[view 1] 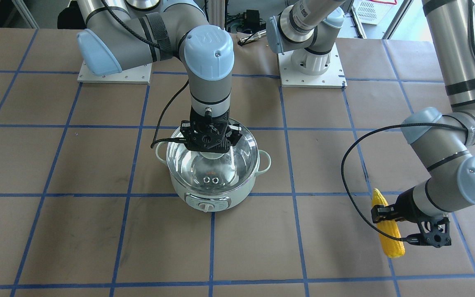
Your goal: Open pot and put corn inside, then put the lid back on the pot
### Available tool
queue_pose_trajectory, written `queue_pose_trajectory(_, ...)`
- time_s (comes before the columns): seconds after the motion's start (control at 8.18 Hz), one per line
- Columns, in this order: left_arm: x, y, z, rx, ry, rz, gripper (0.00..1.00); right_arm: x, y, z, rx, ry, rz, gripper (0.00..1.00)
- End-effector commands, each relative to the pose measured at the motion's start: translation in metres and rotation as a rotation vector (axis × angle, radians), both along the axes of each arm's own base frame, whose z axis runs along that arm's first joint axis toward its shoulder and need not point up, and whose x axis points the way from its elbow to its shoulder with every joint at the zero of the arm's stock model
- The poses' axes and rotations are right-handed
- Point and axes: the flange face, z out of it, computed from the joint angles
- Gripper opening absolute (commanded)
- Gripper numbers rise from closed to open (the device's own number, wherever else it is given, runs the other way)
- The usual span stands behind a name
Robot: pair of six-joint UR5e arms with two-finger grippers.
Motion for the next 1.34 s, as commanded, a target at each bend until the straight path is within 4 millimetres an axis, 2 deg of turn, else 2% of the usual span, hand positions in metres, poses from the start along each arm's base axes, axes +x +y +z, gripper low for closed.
queue_pose_trajectory(0.0, -0.03, 0.024, 0.066, 0.008, -0.015, 0.002, 0.0, -0.02, -0.016, 0.042, -0.019, 0.003, 0.087, 0.17)
queue_pose_trajectory(0.12, -0.057, 0.032, 0.088, 0.006, -0.039, -0.029, 0.0, -0.054, -0.036, 0.066, -0.016, 0.001, 0.079, 0.16)
queue_pose_trajectory(0.37, -0.118, 0.05, 0.133, -0.046, -0.052, 0.064, 0.0, -0.144, -0.056, 0.106, -0.036, 0.01, 0.123, 0.16)
queue_pose_trajectory(0.49, -0.164, 0.063, 0.153, -0.074, -0.049, 0.062, 0.0, -0.207, -0.069, 0.115, -0.031, 0.043, 0.101, 0.16)
queue_pose_trajectory(0.61, -0.214, 0.076, 0.164, -0.095, -0.048, 0.044, 0.0, -0.267, -0.076, 0.125, -0.038, 0.041, 0.108, 0.17)
queue_pose_trajectory(0.73, -0.265, 0.089, 0.163, -0.102, -0.042, 0.009, 0.0, -0.318, -0.078, 0.126, -0.019, 0.038, 0.14, 0.17)
queue_pose_trajectory(0.86, -0.295, 0.099, 0.163, -0.103, -0.036, 0.015, 0.0, -0.351, -0.079, 0.123, -0.005, -0.006, 0.11, 0.17)
queue_pose_trajectory(0.98, -0.316, 0.106, 0.159, -0.095, -0.027, 0.018, 0.0, -0.369, -0.078, 0.119, 0.001, -0.01, 0.125, 0.17)
queue_pose_trajectory(1.22, -0.373, 0.131, 0.153, -0.064, 0.037, 0.006, 0.0, -0.372, -0.078, 0.117, 0.004, -0.011, 0.132, 0.16)
